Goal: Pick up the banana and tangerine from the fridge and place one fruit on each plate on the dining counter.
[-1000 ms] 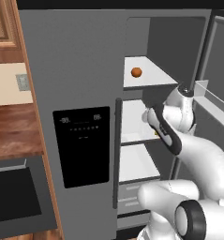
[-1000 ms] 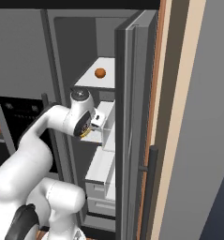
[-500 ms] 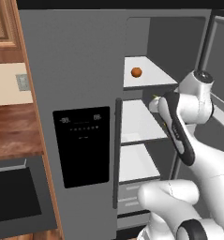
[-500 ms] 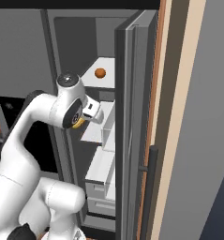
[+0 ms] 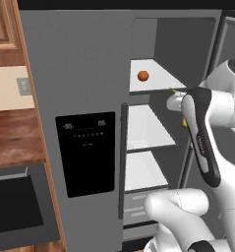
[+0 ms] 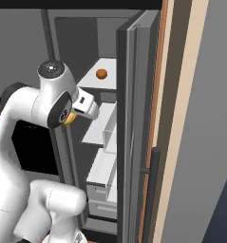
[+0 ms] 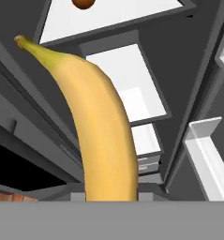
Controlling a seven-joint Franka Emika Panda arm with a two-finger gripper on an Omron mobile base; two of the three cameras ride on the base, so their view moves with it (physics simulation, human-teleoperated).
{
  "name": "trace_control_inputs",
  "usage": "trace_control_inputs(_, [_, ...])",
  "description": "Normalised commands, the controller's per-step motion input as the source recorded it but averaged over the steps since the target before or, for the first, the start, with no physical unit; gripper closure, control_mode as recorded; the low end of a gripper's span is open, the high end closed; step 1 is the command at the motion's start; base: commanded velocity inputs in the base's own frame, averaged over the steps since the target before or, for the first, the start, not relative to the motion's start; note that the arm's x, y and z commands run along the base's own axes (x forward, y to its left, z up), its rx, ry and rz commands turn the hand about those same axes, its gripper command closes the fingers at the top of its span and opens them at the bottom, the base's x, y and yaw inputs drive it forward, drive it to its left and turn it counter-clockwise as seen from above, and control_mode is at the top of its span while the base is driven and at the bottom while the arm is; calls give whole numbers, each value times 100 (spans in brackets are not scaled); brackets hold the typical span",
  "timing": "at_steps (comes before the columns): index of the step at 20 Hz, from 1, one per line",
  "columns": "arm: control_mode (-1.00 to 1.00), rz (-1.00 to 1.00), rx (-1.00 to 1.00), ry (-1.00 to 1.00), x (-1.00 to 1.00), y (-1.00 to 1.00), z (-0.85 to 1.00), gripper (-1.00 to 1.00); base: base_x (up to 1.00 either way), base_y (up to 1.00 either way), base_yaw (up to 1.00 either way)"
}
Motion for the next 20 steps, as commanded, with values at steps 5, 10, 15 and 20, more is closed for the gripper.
trace_control_inputs(5, [-100, 0, 0, -11, -63, 3, 16, 100, 0, 0, 0])
trace_control_inputs(10, [-100, 0, -2, -16, -73, 6, -3, 100, 0, 0, 0])
trace_control_inputs(15, [-100, 0, -5, -14, -66, 12, -6, 100, 0, 0, 0])
trace_control_inputs(20, [-100, 1, -3, -16, -72, 5, 0, 100, 0, 0, 0])
